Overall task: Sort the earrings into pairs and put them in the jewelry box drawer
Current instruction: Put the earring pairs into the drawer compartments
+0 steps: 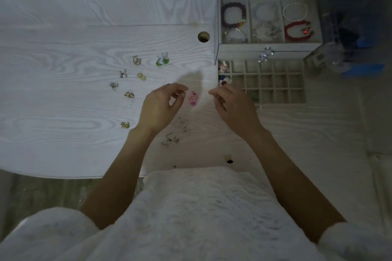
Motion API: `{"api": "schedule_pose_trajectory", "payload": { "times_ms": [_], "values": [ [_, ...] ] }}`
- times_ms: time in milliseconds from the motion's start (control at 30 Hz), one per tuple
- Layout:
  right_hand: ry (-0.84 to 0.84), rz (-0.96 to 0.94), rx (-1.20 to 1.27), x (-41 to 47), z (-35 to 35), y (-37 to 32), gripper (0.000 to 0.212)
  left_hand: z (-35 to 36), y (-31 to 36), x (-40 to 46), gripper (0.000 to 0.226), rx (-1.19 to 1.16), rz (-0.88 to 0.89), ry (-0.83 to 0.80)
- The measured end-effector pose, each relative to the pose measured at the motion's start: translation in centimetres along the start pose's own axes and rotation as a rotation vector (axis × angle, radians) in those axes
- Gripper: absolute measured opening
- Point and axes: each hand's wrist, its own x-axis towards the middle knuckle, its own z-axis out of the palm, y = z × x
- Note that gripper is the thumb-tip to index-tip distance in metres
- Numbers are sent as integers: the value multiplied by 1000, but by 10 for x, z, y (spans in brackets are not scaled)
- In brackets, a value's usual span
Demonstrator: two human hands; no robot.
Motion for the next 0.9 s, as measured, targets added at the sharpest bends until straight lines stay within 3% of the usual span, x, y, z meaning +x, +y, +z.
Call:
{"api": "schedule_pose_trajectory", "payload": {
  "times_ms": [167,233,333,600,800,900],
  "values": [
    [-293,-24,58,-23,39,-19,19,0,-27,-37,32,128,-121,-209],
    [-343,-36,58,-26,51,-26,26,6,-31,-43,42,146,-112,-274],
    [-370,-77,3,-23,63,-34,27,16,-29,-45,37,129,-121,-263],
    [-254,-30,19,-27,64,-26,3,22,-26,-39,21,97,-146,-222],
    [-120,12,-86,-33,55,-12,8,25,-27,-39,13,110,-118,-191],
    [-174,-27,-66,-31,57,-16,17,27,-24,-37,11,114,-121,-177]
  ]
}}
